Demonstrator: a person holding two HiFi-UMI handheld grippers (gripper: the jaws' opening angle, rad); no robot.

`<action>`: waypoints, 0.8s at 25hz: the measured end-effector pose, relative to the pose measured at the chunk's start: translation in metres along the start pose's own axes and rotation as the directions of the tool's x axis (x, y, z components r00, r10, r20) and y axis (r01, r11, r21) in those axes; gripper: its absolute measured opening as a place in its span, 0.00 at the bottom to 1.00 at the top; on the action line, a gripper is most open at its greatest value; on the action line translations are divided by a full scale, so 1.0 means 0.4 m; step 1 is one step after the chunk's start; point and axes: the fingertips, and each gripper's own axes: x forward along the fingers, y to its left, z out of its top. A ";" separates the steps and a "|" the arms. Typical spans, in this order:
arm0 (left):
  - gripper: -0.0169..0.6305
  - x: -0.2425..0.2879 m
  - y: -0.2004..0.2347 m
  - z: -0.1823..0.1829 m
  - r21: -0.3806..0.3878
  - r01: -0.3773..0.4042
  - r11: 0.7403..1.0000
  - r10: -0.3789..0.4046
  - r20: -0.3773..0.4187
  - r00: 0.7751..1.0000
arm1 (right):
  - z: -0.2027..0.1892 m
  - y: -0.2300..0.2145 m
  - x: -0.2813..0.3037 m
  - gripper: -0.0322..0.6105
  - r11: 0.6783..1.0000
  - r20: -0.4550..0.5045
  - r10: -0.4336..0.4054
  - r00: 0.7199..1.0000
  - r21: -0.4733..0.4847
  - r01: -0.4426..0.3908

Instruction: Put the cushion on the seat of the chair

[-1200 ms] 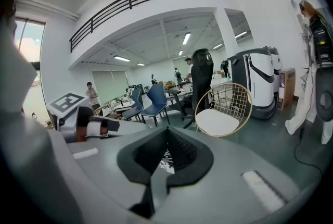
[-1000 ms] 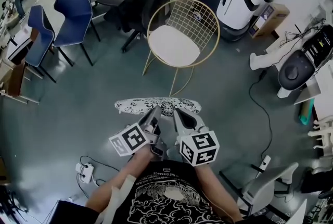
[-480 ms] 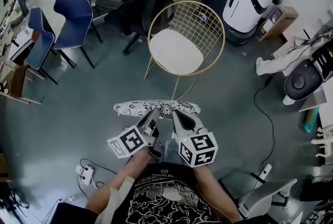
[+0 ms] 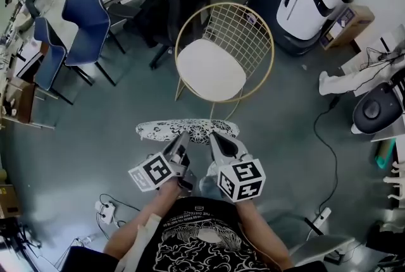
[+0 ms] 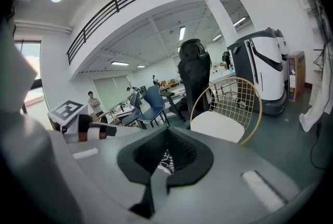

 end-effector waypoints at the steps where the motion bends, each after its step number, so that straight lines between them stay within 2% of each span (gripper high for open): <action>1: 0.06 0.018 -0.007 0.004 0.009 -0.005 1.000 0.005 0.004 1.000 | 0.012 -0.018 0.004 0.05 1.000 0.003 0.005 1.000 0.005 -0.005; 8: 0.06 0.103 -0.035 0.026 0.096 -0.067 0.993 0.063 0.038 0.997 | 0.077 -0.120 0.019 0.05 0.999 0.028 0.042 0.999 0.023 -0.042; 15: 0.06 0.149 -0.062 0.077 0.127 -0.081 0.989 0.068 0.099 0.993 | 0.114 -0.167 0.025 0.05 0.998 0.051 0.060 0.997 0.030 -0.062; 20: 0.06 0.174 -0.055 0.112 0.121 -0.076 0.990 0.062 0.118 0.991 | 0.131 -0.170 0.046 0.05 0.998 0.055 0.064 0.996 0.014 -0.064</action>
